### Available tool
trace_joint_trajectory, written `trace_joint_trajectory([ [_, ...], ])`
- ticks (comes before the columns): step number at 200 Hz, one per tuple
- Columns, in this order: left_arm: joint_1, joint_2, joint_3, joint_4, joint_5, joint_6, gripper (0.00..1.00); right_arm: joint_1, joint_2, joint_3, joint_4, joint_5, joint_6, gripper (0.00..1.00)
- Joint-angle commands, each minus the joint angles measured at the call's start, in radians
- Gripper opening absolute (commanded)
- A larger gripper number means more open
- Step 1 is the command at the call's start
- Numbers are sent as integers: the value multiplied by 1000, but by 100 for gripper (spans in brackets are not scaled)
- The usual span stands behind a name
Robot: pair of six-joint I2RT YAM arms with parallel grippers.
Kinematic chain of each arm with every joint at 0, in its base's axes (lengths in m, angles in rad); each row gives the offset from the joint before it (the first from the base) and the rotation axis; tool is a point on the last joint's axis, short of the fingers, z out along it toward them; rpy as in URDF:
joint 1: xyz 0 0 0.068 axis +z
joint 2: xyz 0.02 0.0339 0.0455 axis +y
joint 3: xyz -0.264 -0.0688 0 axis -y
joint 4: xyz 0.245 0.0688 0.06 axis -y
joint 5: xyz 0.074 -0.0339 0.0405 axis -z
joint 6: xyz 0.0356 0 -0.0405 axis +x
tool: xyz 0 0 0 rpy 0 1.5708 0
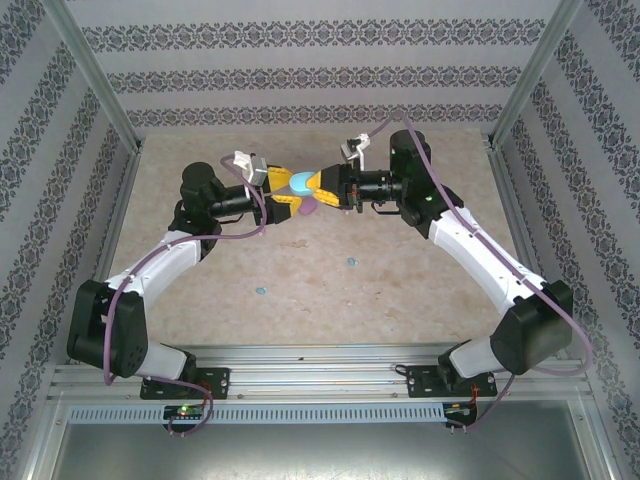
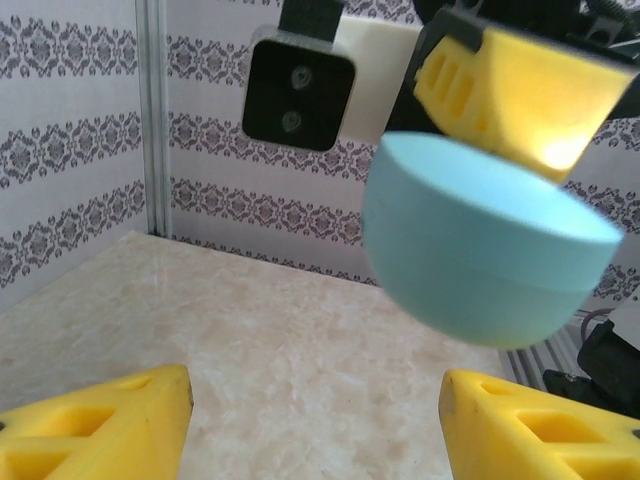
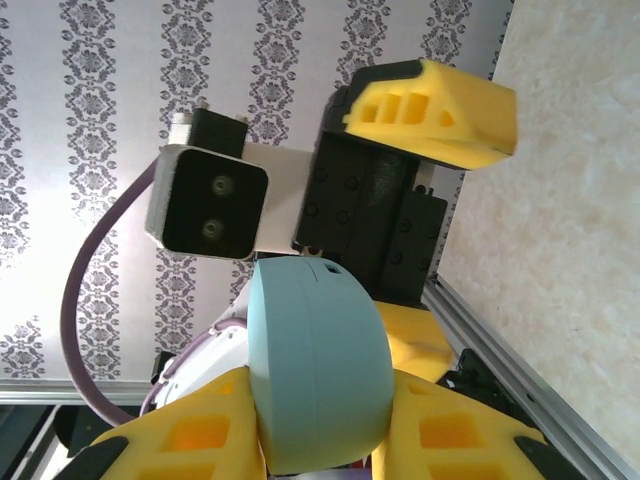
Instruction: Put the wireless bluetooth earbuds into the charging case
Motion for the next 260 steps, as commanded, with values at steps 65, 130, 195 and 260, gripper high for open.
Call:
trace_joint_trajectory([
  [65, -28, 3, 69, 125, 50, -84, 72, 24, 32, 37, -17, -31, -31, 18],
  [130, -48, -16, 74, 93, 52, -65, 79, 9, 23, 29, -16, -1, -28, 18],
  [195, -50, -7, 84, 89, 42, -70, 65, 16, 22, 23, -13, -11, -22, 18],
  [260, -51, -5, 77, 95, 33, -86, 51, 18, 17, 14, 7, -16, -4, 18],
])
